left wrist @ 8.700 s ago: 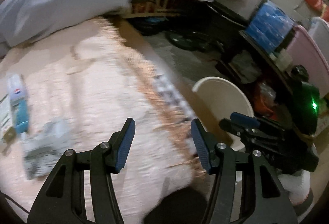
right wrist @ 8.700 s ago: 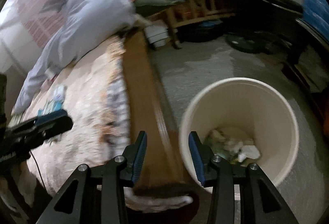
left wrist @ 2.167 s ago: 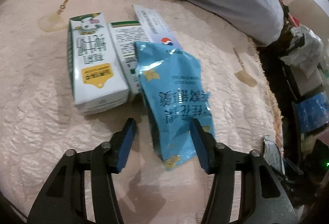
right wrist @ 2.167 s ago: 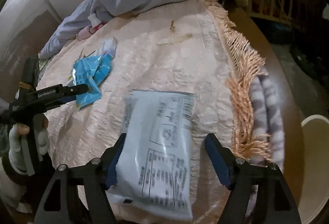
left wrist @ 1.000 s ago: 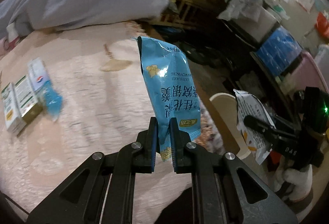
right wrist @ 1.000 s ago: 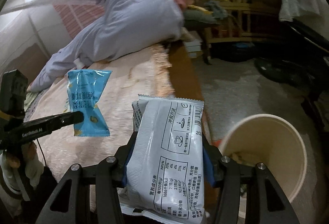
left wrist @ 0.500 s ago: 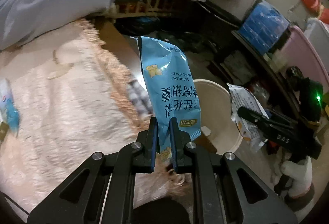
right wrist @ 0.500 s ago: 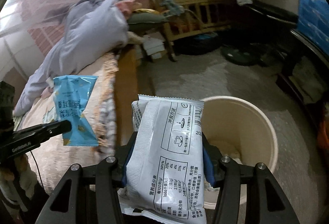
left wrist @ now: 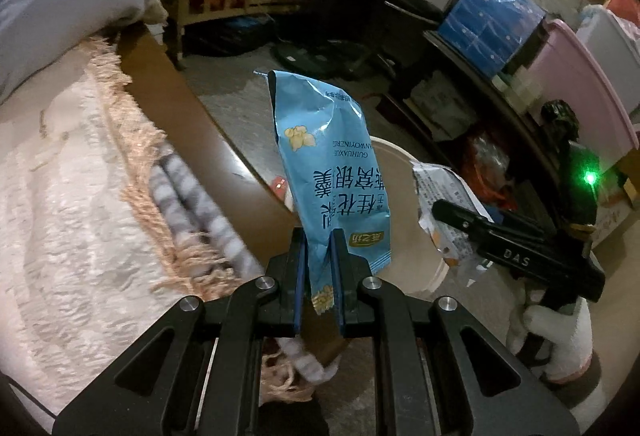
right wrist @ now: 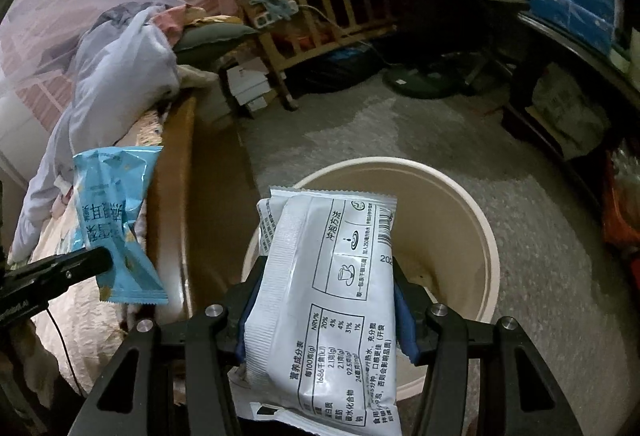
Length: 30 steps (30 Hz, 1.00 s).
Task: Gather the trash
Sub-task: 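Open both tools to drop the grey and blue bags into the bucket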
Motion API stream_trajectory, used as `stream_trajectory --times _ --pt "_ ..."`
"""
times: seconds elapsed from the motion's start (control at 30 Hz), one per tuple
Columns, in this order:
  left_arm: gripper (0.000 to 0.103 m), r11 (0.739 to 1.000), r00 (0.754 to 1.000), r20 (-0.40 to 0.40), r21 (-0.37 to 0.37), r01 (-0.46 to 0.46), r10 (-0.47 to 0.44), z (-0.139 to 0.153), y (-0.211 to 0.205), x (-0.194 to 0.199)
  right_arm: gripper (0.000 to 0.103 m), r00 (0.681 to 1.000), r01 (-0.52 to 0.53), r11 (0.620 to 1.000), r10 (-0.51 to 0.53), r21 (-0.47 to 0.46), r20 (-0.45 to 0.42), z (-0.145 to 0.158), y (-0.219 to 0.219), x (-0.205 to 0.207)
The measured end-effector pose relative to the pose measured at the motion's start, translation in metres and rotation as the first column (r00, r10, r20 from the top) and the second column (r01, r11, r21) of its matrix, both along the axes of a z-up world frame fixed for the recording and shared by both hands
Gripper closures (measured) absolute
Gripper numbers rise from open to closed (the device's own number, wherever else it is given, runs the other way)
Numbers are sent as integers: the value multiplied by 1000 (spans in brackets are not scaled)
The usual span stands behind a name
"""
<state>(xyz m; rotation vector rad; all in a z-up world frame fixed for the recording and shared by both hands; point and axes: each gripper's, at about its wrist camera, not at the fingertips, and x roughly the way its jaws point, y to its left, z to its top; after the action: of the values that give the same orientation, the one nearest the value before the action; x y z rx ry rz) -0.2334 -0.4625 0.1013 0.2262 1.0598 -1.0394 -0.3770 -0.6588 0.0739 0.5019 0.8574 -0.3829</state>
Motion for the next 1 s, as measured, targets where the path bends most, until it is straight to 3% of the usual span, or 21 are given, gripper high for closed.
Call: stream_trajectory --times 0.33,0.4,0.47,0.5,0.7,1.0 --pt "90 997 995 -73 -29 66 -68 -9 -25 -10 48 997 75 997 -75 15 -27 -12 -17 -2" --pt "81 996 992 -91 -30 84 -86 -11 -28 -11 45 995 90 996 -90 17 -34 -12 -20 -2" --pt "63 996 992 -85 -28 87 -89 -11 -28 -11 27 994 101 994 -100 31 -36 -13 -22 -2" --pt "60 996 993 -80 -29 83 -85 -11 -26 -11 26 994 107 994 -106 31 -33 -13 -22 -3" --pt "60 999 998 -47 3 35 -35 -11 -1 0 25 995 93 995 -92 34 -29 -13 -16 0" --pt "60 989 990 61 61 -132 128 -6 58 34 25 999 -19 1000 20 21 -46 -12 24 28"
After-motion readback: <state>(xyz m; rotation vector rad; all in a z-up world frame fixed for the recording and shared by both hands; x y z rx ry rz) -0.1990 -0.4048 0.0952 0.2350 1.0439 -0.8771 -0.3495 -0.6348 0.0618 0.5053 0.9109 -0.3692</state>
